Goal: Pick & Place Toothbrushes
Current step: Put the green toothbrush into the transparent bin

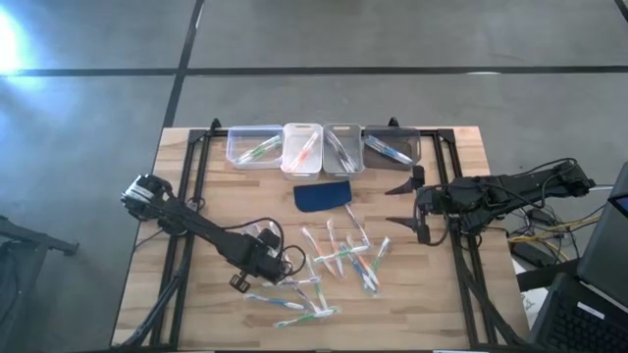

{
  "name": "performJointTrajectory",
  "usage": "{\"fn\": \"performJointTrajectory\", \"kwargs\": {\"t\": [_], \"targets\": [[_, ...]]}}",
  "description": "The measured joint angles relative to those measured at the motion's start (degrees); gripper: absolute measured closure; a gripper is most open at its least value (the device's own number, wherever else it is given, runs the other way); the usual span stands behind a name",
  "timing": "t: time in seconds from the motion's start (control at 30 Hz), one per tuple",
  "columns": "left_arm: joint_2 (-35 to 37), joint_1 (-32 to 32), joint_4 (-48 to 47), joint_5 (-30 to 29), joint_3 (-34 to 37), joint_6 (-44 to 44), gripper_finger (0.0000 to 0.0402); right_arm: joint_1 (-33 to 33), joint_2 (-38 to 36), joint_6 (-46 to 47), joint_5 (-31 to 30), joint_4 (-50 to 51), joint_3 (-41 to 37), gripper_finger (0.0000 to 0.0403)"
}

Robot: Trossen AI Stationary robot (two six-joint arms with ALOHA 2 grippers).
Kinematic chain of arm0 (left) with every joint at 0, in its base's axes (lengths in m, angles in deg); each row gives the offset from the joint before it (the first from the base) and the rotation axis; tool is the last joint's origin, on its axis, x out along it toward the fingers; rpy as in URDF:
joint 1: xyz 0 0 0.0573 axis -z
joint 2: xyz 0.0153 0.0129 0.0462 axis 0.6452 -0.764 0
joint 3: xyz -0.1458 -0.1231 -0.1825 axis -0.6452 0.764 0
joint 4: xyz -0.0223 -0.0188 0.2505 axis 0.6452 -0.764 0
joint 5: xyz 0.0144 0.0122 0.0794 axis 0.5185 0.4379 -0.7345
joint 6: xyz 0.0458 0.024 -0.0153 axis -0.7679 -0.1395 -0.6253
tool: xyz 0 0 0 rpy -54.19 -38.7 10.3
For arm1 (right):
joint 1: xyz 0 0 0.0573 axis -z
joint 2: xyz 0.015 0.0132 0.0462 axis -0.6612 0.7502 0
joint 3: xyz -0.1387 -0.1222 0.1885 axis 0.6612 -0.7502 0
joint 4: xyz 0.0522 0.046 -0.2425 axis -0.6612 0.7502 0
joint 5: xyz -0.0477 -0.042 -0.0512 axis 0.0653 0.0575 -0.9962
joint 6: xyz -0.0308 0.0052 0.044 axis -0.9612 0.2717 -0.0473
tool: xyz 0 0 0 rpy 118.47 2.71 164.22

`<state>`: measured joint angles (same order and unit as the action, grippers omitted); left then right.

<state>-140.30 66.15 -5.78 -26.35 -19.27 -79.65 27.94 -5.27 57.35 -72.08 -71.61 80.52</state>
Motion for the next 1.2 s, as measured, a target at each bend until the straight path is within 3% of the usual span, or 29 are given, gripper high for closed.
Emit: {"fn": "performJointTrajectory", "kwargs": {"t": [0.4, 0.7, 0.83, 0.9, 1.0, 1.2], "targets": [[0.03, 0.06, -23.75, 0.99, -14.15, 13.6, 0.038, -0.02, -0.02, 0.0, 0.0, -0.04, -0.31, 0.0048], [0.11, -0.16, -25.12, 0.36, -20.91, 33.79, 0.0378, -0.02, 0.0, 0.0, 0.0, -0.04, -0.33, 0.0049], [0.13, -0.21, -28.25, 0.37, -21.46, 38.56, 0.0379, -0.02, -0.02, 0.26, 0.0, -0.04, -0.33, 0.0062], [0.13, -0.19, -30.52, 0.36, -21.11, 36.63, 0.038, 0.0, -0.02, 0.28, 0.0, -0.04, -0.33, 0.0068], [0.09, 0.11, -33.16, -1.86, -20.61, 27.0, 0.0381, -0.01, -0.02, 1.15, 0.0, -0.36, -0.33, 0.0078], [0.09, 0.24, -31.81, -14.22, -19.97, 2.5, 0.038, -0.02, -0.02, 4.33, 0.01, -1.54, -0.33, 0.0096]]}}
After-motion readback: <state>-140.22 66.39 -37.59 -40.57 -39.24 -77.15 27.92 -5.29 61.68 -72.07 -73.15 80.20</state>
